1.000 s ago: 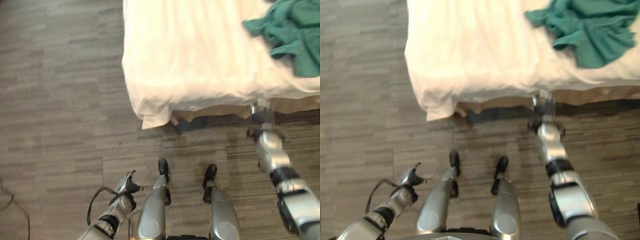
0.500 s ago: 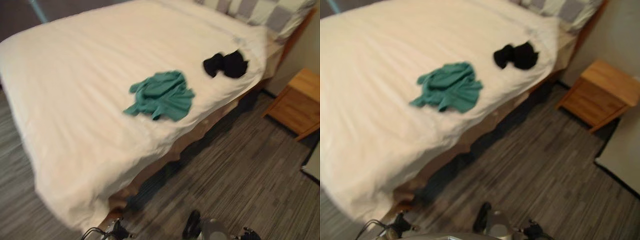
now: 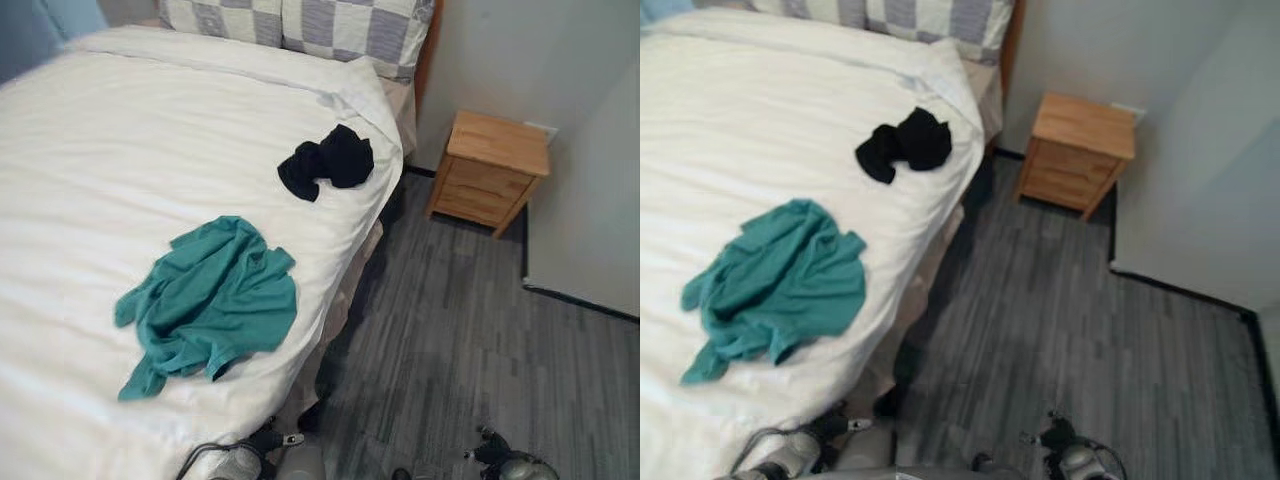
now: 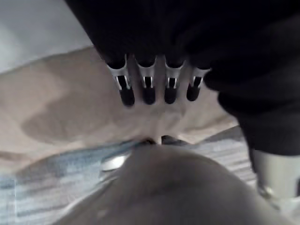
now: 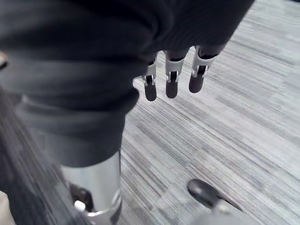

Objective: Tidy up the quilt and then pick up the clothes from the bed and put them into the laundry hamper.

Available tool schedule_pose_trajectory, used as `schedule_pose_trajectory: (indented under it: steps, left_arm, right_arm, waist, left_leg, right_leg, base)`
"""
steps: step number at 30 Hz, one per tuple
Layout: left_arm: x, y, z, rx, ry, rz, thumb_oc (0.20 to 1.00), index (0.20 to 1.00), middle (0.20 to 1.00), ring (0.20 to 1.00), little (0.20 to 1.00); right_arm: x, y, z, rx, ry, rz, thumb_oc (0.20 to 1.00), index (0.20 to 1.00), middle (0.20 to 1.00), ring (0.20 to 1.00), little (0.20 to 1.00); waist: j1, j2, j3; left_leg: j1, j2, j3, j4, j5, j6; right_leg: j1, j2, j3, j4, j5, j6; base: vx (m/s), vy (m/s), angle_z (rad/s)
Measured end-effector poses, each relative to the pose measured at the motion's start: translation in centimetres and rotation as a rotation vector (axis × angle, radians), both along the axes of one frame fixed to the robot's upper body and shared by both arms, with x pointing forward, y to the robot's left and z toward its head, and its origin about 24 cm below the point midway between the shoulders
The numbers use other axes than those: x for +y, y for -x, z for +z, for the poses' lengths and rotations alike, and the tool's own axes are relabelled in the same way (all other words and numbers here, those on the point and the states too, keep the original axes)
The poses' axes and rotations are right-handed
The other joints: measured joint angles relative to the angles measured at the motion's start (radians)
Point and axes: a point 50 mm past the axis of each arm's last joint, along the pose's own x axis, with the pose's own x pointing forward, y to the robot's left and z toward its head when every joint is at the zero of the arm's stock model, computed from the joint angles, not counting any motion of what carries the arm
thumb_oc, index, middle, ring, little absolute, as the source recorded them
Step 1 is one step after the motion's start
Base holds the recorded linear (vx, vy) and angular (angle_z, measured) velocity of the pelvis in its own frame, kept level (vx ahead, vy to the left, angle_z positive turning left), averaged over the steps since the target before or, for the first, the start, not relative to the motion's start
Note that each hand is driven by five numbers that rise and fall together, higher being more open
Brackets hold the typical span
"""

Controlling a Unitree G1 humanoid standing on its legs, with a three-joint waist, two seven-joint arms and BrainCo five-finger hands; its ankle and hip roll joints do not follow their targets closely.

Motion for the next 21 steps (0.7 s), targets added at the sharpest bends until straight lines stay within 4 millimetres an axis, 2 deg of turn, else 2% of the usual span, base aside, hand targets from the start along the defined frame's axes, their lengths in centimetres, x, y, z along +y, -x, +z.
schedule_pose_trajectory:
  steps: [1,2,3,4,5,6,7,8,9,10,11,12,13,14,15,16,17,18,19,20,21]
  left_arm:
    - [-0.1,-0.4,0.1,-0.002,0.025,0.037,1.0,1.0,1.0,1.0,1.0]
    - [0.1,0.2,-0.2,0.034,0.019,0.06,1.0,1.0,1.0,1.0,1.0]
    - [0.2,1.0,-0.5,0.063,-0.046,0.04,1.0,1.0,1.0,1.0,1.0]
    - [0.4,0.8,-0.4,0.04,-0.122,-0.016,1.0,1.0,1.0,1.0,1.0]
    - [1.0,0.3,-0.1,0.004,-0.185,-0.055,1.0,1.0,1.0,1.0,1.0]
    - [0.9,-0.5,0.2,-0.024,-0.201,-0.083,1.0,1.0,1.0,1.0,1.0]
    - [-0.7,-0.4,-0.1,-0.037,-0.193,-0.112,1.0,1.0,1.0,1.0,1.0]
    - [-2.7,-0.5,-0.3,-0.065,-0.171,-0.13,1.0,1.0,1.0,1.0,1.0]
    - [-3.4,-0.2,-0.5,-0.069,-0.163,-0.138,1.0,1.0,1.0,1.0,1.0]
    - [-3.6,-0.6,-0.4,-0.088,-0.162,-0.144,1.0,1.0,1.0,1.0,1.0]
    - [-2.9,-1.5,0.1,-0.115,-0.204,-0.176,1.0,1.0,1.0,1.0,1.0]
    - [-2.6,-1.2,0.0,-0.108,-0.213,-0.175,1.0,1.0,1.0,1.0,1.0]
    - [-2.2,-1.4,0.1,-0.117,-0.233,-0.183,1.0,1.0,1.0,1.0,1.0]
    - [-2.2,-1.2,0.0,-0.107,-0.232,-0.176,1.0,1.0,1.0,1.0,1.0]
    - [-2.2,-1.4,0.1,-0.133,-0.215,-0.132,1.0,1.0,1.0,1.0,1.0]
    - [-1.7,-2.2,0.6,-0.164,-0.22,-0.097,1.0,1.0,1.0,1.0,1.0]
    - [0.2,-2.6,1.1,-0.175,-0.271,-0.073,1.0,1.0,1.0,1.0,1.0]
    - [0.8,-2.3,1.1,-0.177,-0.283,-0.045,1.0,1.0,1.0,1.0,1.0]
    - [0.9,-1.6,0.9,-0.166,-0.28,-0.027,1.0,1.0,1.0,1.0,1.0]
    - [0.6,-0.7,0.5,-0.147,-0.271,-0.011,1.0,1.0,1.0,1.0,1.0]
    - [0.2,0.1,0.1,-0.121,-0.262,-0.014,1.0,1.0,1.0,1.0,1.0]
  right_arm:
    - [0.3,-1.8,0.5,-0.048,-0.025,-0.051,1.0,1.0,1.0,1.0,1.0]
    - [-0.1,-2.6,0.8,-0.066,-0.017,-0.06,1.0,1.0,1.0,1.0,1.0]
    - [0.0,-3.0,1.0,-0.092,-0.025,-0.061,1.0,1.0,1.0,1.0,1.0]
    - [0.2,-2.9,0.9,-0.096,-0.035,-0.068,1.0,1.0,1.0,1.0,1.0]
    - [0.7,-2.5,0.8,-0.093,-0.05,-0.073,1.0,1.0,1.0,1.0,1.0]
    - [0.2,-2.4,0.8,-0.093,-0.04,-0.075,1.0,1.0,1.0,1.0,1.0]
    - [-2.0,-1.7,1.0,-0.087,0.016,-0.081,1.0,1.0,1.0,1.0,1.0]
    - [-3.5,-1.2,1.1,-0.074,0.056,-0.087,1.0,1.0,1.0,1.0,1.0]
    - [-4.4,-2.1,1.6,-0.092,0.078,-0.103,1.0,1.0,1.0,1.0,1.0]
    - [-4.4,-2.0,1.5,-0.078,0.08,-0.122,1.0,1.0,1.0,1.0,1.0]
    - [-4.1,-1.2,1.2,-0.056,0.078,-0.131,1.0,1.0,1.0,1.0,1.0]
    - [-4.3,-0.2,0.9,-0.025,0.08,-0.145,1.0,1.0,1.0,1.0,1.0]
    - [-4.4,1.3,0.5,0.024,0.087,-0.168,1.0,1.0,1.0,1.0,1.0]
    - [-4.7,2.3,0.3,0.049,0.097,-0.169,1.0,1.0,1.0,1.0,1.0]
    - [-5.0,3.3,0.2,0.078,0.104,-0.182,1.0,1.0,1.0,1.0,1.0]
    - [-4.7,3.3,0.1,0.09,0.105,-0.168,1.0,1.0,1.0,1.0,1.0]
    - [-3.3,2.2,-0.1,0.088,0.083,-0.122,1.0,1.0,1.0,1.0,1.0]
    - [-2.8,1.5,0.0,0.065,0.075,-0.083,1.0,1.0,1.0,1.0,1.0]
    - [-2.7,0.9,0.1,0.048,0.076,-0.064,1.0,1.0,1.0,1.0,1.0]
    - [-2.9,1.0,0.2,0.048,0.086,-0.033,1.0,1.0,1.0,1.0,1.0]
    - [-3.1,0.8,0.3,0.034,0.095,-0.003,1.0,1.0,1.0,1.0,1.0]
  waist:
    - [0.017,0.015,0.036]
    - [-0.004,0.03,0.048]
    - [-0.032,0.029,0.049]
    - [-0.047,0.025,0.048]
    - [-0.055,-0.039,0.032]
    - [-0.076,-0.055,0.041]
    - [-0.076,0.013,0.032]
    - [-0.089,0.086,0.02]
    - [-0.088,0.134,0.006]
    - [-0.095,0.142,0.001]
    - [-0.112,0.109,0.001]
    - [-0.126,0.109,0.005]
    - [-0.154,0.088,0.003]
    - [-0.154,0.086,-0.001]
    - [-0.131,0.065,0.008]
    - [-0.1,0.046,0.018]
    - [-0.046,0.008,0.033]
    - [-0.018,0.01,0.032]
    - [-0.013,0.025,0.038]
    - [0.002,0.047,0.031]
    - [-0.006,0.082,0.021]
  left_leg:
    - [0.02,0.038,0.038,0.006,-0.014,0.005]
    - [0.044,0.046,0.041,-0.015,-0.009,0.004]
    - [0.117,0.066,0.04,-0.123,-0.014,0.01]
    - [0.148,0.067,0.047,-0.167,-0.023,0.005]
    - [0.126,0.003,0.042,-0.119,-0.053,0.007]
    - [0.076,-0.043,0.057,0.111,-0.112,-0.02]
    - [0.05,-0.028,0.097,0.327,-0.243,-0.027]
    - [0.091,-0.026,0.12,0.381,-0.357,-0.004]
    - [0.135,-0.009,0.141,0.313,-0.408,0.041]
    - [0.16,0.007,0.174,0.243,-0.429,0.058]
    - [0.229,-0.001,0.2,0.124,-0.408,0.044]
    - [0.265,0.011,0.21,0.132,-0.397,-0.016]
    - [0.225,0.021,0.188,0.411,-0.357,-0.117]
    - [0.2,0.036,0.167,0.507,-0.303,-0.148]
    - [0.027,0.01,0.095,0.817,-0.03,-0.2]
    - [-0.099,0.015,0.089,0.922,0.075,-0.177]
    - [-0.138,0.032,0.181,0.762,-0.003,-0.075]
    - [-0.124,0.038,0.19,0.564,-0.011,-0.078]
    - [-0.12,0.044,0.173,0.46,-0.023,-0.08]
    - [-0.069,0.05,0.155,0.241,-0.02,-0.081]
    - [-0.034,0.053,0.139,0.074,-0.008,-0.088]
  right_leg:
    - [-0.149,-0.026,-0.047,0.306,-0.014,0.03]
    - [-0.211,-0.04,-0.082,0.409,-0.005,0.034]
    - [-0.275,-0.01,-0.108,0.427,-0.023,0.022]
    - [-0.291,0.015,-0.115,0.349,-0.024,0.019]
    - [-0.298,-0.029,-0.109,0.189,-0.035,0.033]
    - [-0.293,-0.057,-0.099,0.163,0.044,-0.031]
    - [-0.29,-0.023,-0.128,0.148,0.042,-0.03]
    - [-0.299,0.008,-0.169,0.113,0.04,-0.016]
    - [-0.319,0.011,-0.22,0.133,0.006,0.004]
    - [-0.323,0.003,-0.258,0.157,-0.012,0.003]
    - [-0.287,-0.039,-0.283,0.107,0.0,0.014]
    - [-0.266,-0.026,-0.303,0.095,0.004,0.006]
    - [-0.2,0.011,-0.305,0.044,0.043,-0.07]
    - [-0.153,0.036,-0.312,-0.009,0.049,-0.074]
    - [-0.102,0.055,-0.291,-0.07,0.057,-0.097]
    - [-0.088,0.059,-0.252,-0.095,0.06,-0.113]
    - [-0.03,0.063,-0.184,-0.188,0.071,-0.101]
    - [0.022,0.068,-0.187,-0.252,0.115,-0.085]
    - [0.046,0.079,-0.19,-0.286,0.135,-0.077]
    - [0.088,0.099,-0.199,-0.314,0.169,-0.106]
    - [0.111,0.116,-0.202,-0.319,0.168,-0.107]
  base:
    - [0.33,0.133,-0.85]
    - [0.48,0.151,-0.55]
    - [0.32,0.065,0.17]
    - [0.51,0.006,0.51]
    - [0.36,-0.013,0.63]
    - [1.07,-0.02,0.35]
    - [0.74,-0.019,-0.27]
    - [0.91,0.002,-0.83]
    - [0.21,0.002,-1.0]
    - [0.59,0.045,-0.92]
    - [0.6,0.014,-0.75]
    - [0.7,-0.012,-0.47]
    - [0.39,-0.054,-0.35]
    - [0.48,-0.082,-0.69]
    - [0.67,0.061,-1.15]
    - [0.77,0.162,-1.81]
    - [0.65,0.29,-2.03]
    - [0.6,0.313,-1.79]
    - [0.56,0.293,-1.48]
    - [0.62,0.277,-0.91]
    - [0.52,0.207,-0.7]
